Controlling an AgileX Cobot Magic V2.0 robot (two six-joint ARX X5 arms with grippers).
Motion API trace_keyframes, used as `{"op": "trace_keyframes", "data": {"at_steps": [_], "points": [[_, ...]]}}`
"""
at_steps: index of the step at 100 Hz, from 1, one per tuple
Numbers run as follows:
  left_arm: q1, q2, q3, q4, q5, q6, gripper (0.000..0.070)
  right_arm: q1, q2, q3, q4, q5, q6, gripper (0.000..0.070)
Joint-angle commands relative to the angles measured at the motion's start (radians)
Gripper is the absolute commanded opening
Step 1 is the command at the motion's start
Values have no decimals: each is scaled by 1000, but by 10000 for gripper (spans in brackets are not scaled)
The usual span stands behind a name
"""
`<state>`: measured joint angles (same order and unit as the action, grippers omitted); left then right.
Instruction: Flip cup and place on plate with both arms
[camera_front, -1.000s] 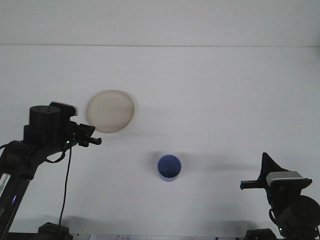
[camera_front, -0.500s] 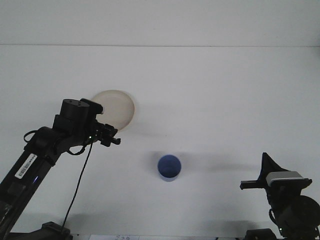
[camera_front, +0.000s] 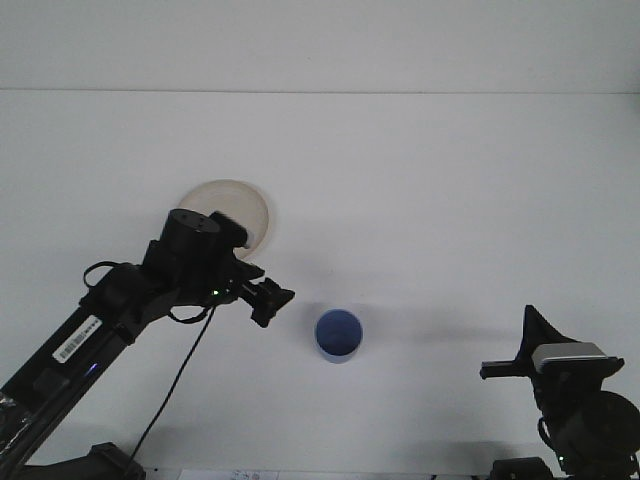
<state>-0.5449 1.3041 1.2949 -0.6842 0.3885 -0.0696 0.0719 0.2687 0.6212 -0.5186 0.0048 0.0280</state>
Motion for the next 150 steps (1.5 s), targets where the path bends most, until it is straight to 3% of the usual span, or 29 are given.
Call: {"op": "trace_keyframes", "data": {"at_steps": [1, 70, 77, 89, 98, 141, 150], "points": [[-37, 39, 22, 14, 5, -27, 510, 2, 1, 3, 9, 3, 9, 0], [-215, 310, 23, 69, 2, -44, 506, 2, 1, 3, -16, 3, 9, 0], [-221, 320, 23, 79, 2, -44, 451, 2, 1, 3, -16, 3, 9, 0], [-229, 330, 23, 98, 2, -37, 95, 2, 1, 3, -16, 3, 9, 0], [-229, 335, 23, 103, 1, -35, 3, 2, 1, 3, -15, 3, 9, 0], [-204, 320, 65, 77, -53, -52, 6, 2, 1, 3, -13, 3, 10, 0], [-181, 308, 126, 33, -92, -37, 6, 2, 1, 3, -13, 3, 10, 0]]}}
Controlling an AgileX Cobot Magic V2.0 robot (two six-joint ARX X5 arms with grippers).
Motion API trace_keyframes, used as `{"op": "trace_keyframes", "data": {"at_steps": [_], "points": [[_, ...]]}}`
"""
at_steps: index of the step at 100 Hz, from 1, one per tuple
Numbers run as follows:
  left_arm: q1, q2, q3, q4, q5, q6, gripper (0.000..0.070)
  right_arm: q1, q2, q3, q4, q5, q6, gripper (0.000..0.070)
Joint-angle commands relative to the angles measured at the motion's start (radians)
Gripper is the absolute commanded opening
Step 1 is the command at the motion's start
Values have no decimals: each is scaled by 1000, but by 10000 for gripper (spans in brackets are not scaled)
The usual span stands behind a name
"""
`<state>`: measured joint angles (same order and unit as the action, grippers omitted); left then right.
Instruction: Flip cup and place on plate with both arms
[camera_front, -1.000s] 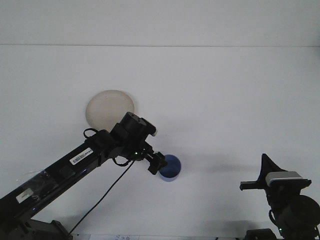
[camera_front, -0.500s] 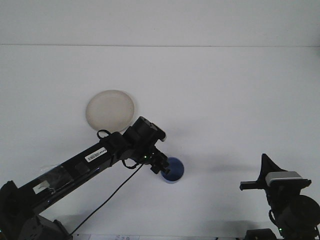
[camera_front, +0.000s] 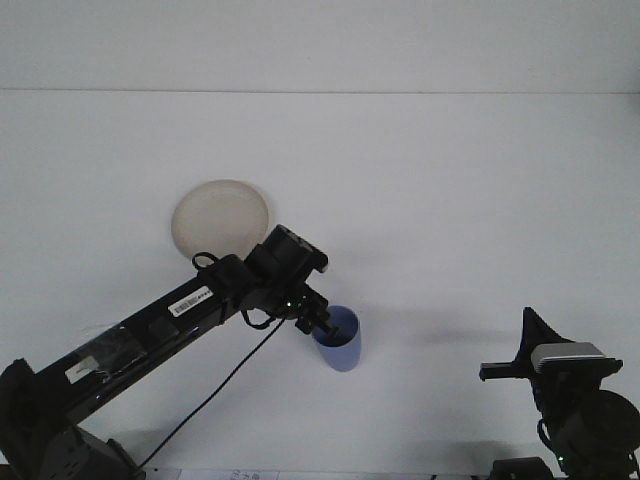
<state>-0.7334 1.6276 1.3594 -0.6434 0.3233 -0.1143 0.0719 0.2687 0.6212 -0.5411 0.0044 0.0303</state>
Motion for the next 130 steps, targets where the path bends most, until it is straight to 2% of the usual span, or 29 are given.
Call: {"op": "trace_keyframes", "data": {"at_steps": [1, 16, 36, 50, 68, 100, 114, 130], "points": [[10, -16, 70, -12, -34, 10, 6, 2, 1, 3, 9, 3, 8, 0], [76, -21, 206, -83, -142, 51, 6, 2, 1, 3, 10, 3, 8, 0], [252, -21, 300, -51, -150, 57, 6, 2, 1, 3, 9, 3, 8, 0], [391, -8, 301, -34, -213, 53, 6, 2, 1, 3, 10, 3, 8, 0], [524, 45, 301, -18, -220, 49, 6, 2, 1, 3, 10, 3, 8, 0], [607, 177, 301, -12, -224, 42, 6, 2, 1, 3, 10, 3, 8, 0], [623, 187, 301, -14, -276, 42, 6, 2, 1, 3, 10, 3, 8, 0], [636, 191, 301, -21, -276, 42, 6, 2, 1, 3, 11, 4, 8, 0]]}}
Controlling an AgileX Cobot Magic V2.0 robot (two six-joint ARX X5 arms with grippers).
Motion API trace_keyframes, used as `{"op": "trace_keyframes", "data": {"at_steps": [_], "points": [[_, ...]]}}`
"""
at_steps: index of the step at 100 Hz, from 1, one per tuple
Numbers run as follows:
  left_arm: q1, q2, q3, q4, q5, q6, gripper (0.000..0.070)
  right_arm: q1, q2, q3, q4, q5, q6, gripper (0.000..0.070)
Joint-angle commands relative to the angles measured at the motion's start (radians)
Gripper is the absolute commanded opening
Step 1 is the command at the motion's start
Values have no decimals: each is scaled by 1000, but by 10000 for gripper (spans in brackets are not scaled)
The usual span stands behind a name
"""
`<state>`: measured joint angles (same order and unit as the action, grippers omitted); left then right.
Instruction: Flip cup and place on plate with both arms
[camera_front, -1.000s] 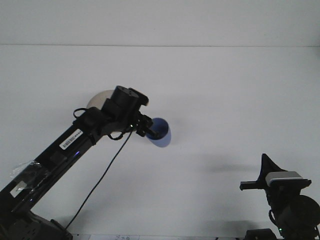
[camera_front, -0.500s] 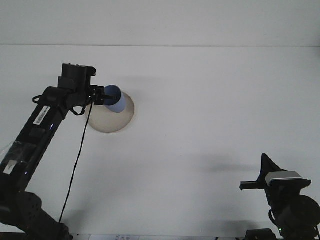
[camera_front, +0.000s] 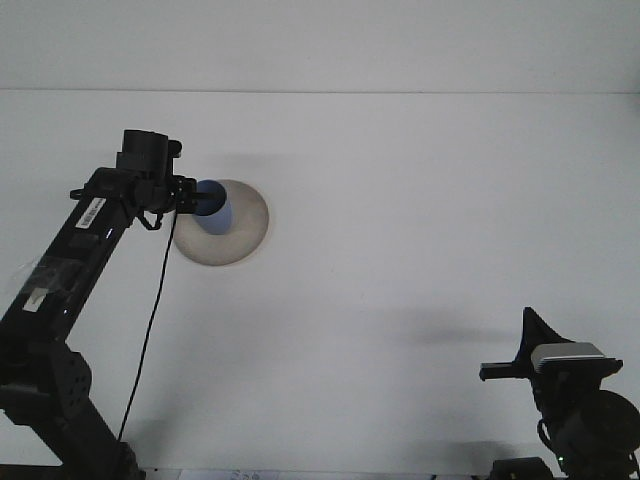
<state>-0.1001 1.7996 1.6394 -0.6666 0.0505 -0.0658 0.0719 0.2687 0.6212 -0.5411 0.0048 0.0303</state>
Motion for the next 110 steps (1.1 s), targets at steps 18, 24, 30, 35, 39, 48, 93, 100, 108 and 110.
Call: {"op": "trace_keyframes", "data": {"at_steps": [18, 24, 30, 35, 39, 48, 93, 100, 108, 110], "points": [[3, 44, 20, -10, -3, -7, 12, 2, 1, 3, 22, 3, 8, 0], [3, 53, 20, -14, -3, -10, 17, 2, 1, 3, 23, 3, 7, 0], [3, 60, 20, -15, -3, -11, 46, 2, 1, 3, 23, 3, 8, 0], [3, 63, 20, -17, -3, -11, 130, 2, 1, 3, 24, 3, 8, 0], [3, 64, 20, -18, -3, -11, 210, 2, 1, 3, 23, 3, 8, 0], [3, 64, 20, -19, -3, -11, 369, 2, 1, 3, 23, 3, 8, 0], [-9, -143, 14, -14, -2, -34, 548, 2, 1, 3, 24, 3, 8, 0], [-22, -222, -11, 5, -2, -39, 589, 2, 1, 3, 24, 3, 7, 0], [-41, -320, -64, 47, -2, -56, 602, 2, 1, 3, 24, 3, 8, 0], [-47, -349, -84, 65, -2, -60, 604, 2, 1, 3, 24, 3, 8, 0]]}}
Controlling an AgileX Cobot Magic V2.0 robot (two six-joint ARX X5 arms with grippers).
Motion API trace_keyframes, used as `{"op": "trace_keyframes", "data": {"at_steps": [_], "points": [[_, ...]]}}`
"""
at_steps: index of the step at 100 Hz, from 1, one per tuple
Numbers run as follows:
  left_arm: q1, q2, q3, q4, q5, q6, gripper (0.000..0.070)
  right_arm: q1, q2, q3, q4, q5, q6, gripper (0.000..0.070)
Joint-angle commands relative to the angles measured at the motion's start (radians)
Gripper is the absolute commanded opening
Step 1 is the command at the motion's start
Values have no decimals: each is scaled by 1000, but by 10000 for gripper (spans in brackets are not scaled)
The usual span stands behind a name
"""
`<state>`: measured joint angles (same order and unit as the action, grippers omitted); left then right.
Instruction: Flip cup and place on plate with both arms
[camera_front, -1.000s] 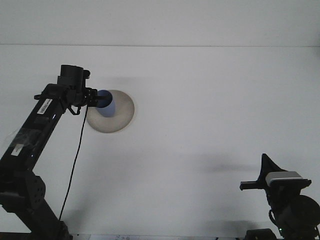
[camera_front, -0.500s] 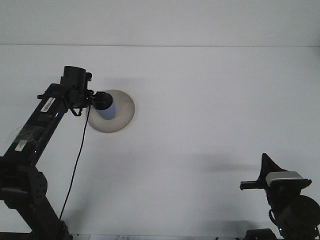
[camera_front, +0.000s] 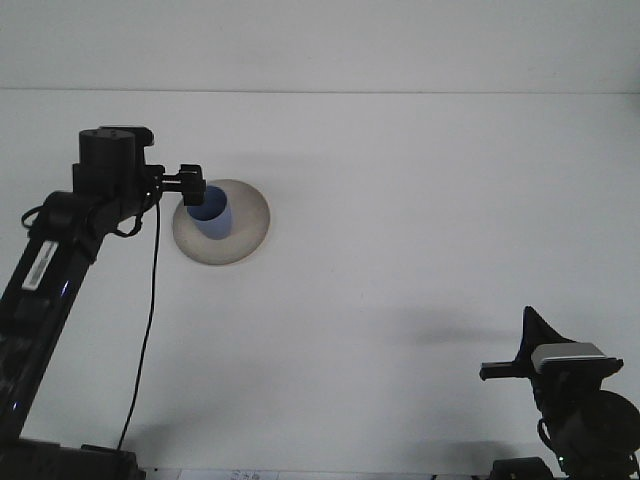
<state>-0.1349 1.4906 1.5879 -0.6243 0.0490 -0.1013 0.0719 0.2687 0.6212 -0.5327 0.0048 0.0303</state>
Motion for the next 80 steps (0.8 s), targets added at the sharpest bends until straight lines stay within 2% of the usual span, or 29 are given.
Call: {"op": "trace_keyframes", "data": {"at_steps": [1, 6, 16, 25, 35, 48, 57, 72, 80], "points": [[-15, -55, -44, 31, -1, -25, 606, 2, 1, 3, 15, 3, 8, 0], [-31, -127, -104, 77, -1, -36, 630, 2, 1, 3, 15, 3, 7, 0], [-63, -281, -253, 176, -6, -62, 631, 2, 1, 3, 15, 3, 7, 0], [-89, -421, -406, 257, -41, -74, 631, 2, 1, 3, 15, 3, 7, 0], [-102, -563, -571, 307, -81, -77, 633, 2, 1, 3, 15, 3, 7, 0], [-102, -726, -749, 327, -84, -89, 632, 2, 1, 3, 14, 3, 7, 0], [-104, -828, -839, 332, -79, -82, 631, 2, 1, 3, 14, 3, 7, 0], [-121, -964, -925, 333, -65, -21, 627, 2, 1, 3, 13, 3, 7, 0], [-123, -1004, -941, 325, -65, -12, 615, 2, 1, 3, 13, 3, 7, 0]]}}
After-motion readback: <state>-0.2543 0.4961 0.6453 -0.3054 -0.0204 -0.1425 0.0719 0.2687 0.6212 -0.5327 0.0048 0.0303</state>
